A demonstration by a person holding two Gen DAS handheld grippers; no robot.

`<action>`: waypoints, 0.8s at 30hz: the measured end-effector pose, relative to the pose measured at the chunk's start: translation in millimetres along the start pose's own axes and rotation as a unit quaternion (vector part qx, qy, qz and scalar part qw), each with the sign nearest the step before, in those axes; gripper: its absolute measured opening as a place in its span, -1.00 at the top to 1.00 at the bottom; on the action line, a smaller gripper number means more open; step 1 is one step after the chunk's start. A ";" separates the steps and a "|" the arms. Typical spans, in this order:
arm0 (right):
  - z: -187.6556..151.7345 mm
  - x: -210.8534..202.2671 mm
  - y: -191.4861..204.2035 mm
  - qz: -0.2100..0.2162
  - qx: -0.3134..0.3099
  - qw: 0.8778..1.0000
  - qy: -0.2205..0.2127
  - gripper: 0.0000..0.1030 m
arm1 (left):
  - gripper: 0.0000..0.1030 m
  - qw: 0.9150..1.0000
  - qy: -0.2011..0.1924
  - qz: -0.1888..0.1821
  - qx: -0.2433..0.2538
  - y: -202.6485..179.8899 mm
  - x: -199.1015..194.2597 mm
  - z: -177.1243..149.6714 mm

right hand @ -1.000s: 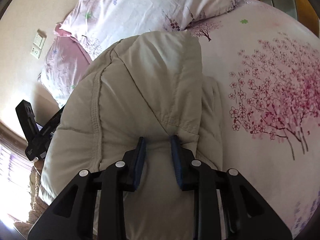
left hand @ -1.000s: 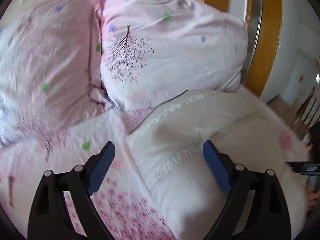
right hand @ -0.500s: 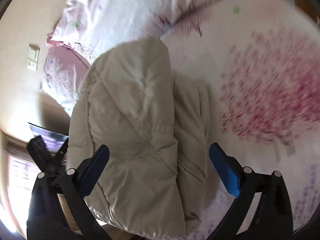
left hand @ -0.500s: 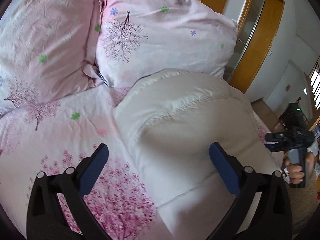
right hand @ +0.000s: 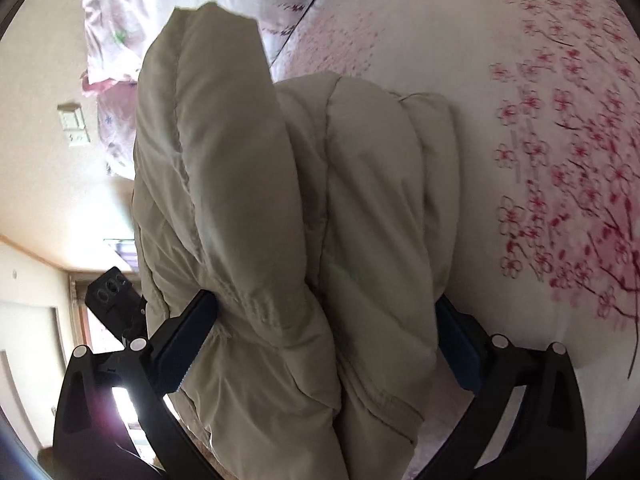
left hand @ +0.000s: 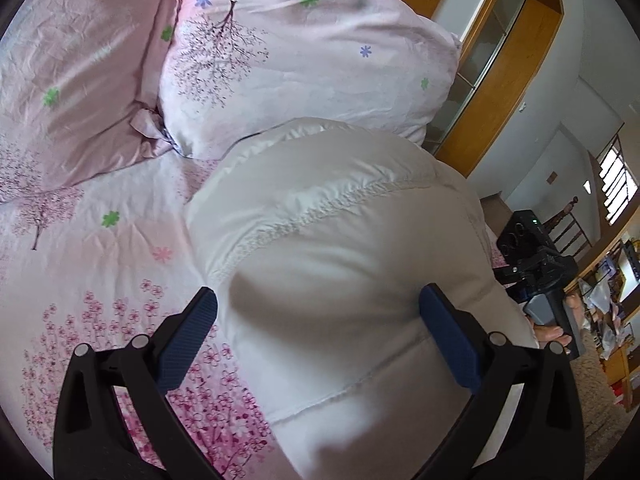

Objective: Fold large clothes

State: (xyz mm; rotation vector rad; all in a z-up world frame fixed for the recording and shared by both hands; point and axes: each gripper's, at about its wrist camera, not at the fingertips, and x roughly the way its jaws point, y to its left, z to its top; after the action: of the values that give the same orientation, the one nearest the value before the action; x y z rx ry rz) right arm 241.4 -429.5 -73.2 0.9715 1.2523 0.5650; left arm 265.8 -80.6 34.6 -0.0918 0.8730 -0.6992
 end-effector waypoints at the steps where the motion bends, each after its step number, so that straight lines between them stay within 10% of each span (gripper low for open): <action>1: 1.2 3.2 1.4 0.003 -0.002 1.000 0.004 -0.97 | -0.97 1.000 0.001 -0.006 -0.002 -0.7 2.4 -0.3; 10: 4.0 7.8 5.2 0.006 -0.005 1.000 0.013 -0.97 | -0.97 0.997 0.031 -0.059 -0.050 16.6 11.5 -1.7; 24: 3.7 -5.1 -11.1 0.010 -0.025 0.999 0.035 -0.97 | -0.97 0.968 0.059 -0.185 -0.161 54.5 22.2 -24.4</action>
State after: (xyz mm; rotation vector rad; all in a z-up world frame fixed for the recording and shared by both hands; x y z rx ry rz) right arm 242.0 -440.3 -79.9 0.9307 1.2853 0.6474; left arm 286.3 -46.7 -15.3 -0.5187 1.0929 -0.9126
